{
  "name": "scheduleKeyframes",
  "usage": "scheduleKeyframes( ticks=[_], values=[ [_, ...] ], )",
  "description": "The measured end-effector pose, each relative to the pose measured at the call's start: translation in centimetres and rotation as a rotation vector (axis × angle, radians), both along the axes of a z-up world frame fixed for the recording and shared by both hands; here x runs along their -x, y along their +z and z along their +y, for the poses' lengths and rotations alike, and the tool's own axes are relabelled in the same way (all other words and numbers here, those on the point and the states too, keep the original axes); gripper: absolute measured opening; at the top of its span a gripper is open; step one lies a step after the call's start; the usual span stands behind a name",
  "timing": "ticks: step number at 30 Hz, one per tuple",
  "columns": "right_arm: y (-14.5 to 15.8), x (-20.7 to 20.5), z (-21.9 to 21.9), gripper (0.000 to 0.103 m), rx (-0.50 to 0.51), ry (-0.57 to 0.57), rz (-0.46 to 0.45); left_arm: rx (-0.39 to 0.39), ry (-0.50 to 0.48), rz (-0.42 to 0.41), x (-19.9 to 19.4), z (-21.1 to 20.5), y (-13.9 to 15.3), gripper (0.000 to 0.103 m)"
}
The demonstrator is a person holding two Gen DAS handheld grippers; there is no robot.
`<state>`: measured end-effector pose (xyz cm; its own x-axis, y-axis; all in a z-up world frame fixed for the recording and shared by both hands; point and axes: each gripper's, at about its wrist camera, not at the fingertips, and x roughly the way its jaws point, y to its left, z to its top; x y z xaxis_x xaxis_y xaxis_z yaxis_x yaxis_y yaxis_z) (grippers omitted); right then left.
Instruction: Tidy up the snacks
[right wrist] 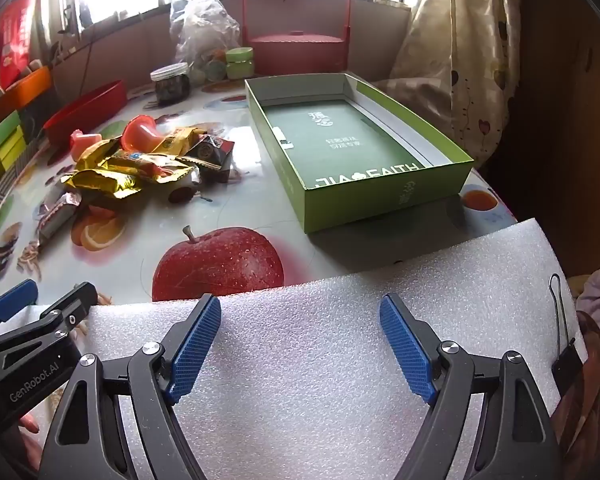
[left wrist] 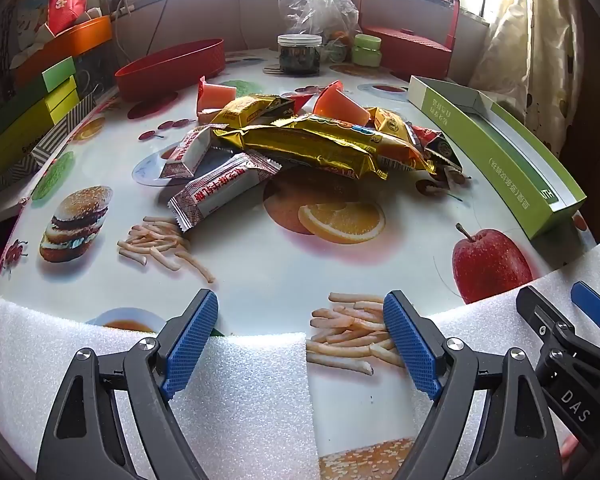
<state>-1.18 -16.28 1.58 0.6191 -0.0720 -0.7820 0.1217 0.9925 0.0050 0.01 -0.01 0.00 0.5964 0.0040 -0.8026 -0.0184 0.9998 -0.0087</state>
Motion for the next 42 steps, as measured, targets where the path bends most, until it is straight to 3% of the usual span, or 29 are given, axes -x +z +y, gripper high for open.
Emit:
scheduleKeyframes(
  ticks=[42],
  values=[
    [-0.01,0.32,0.00,0.082,-0.001,0.000,-0.020,0.003,0.005,-0.021,0.41,0.03,0.39,0.085]
  ],
)
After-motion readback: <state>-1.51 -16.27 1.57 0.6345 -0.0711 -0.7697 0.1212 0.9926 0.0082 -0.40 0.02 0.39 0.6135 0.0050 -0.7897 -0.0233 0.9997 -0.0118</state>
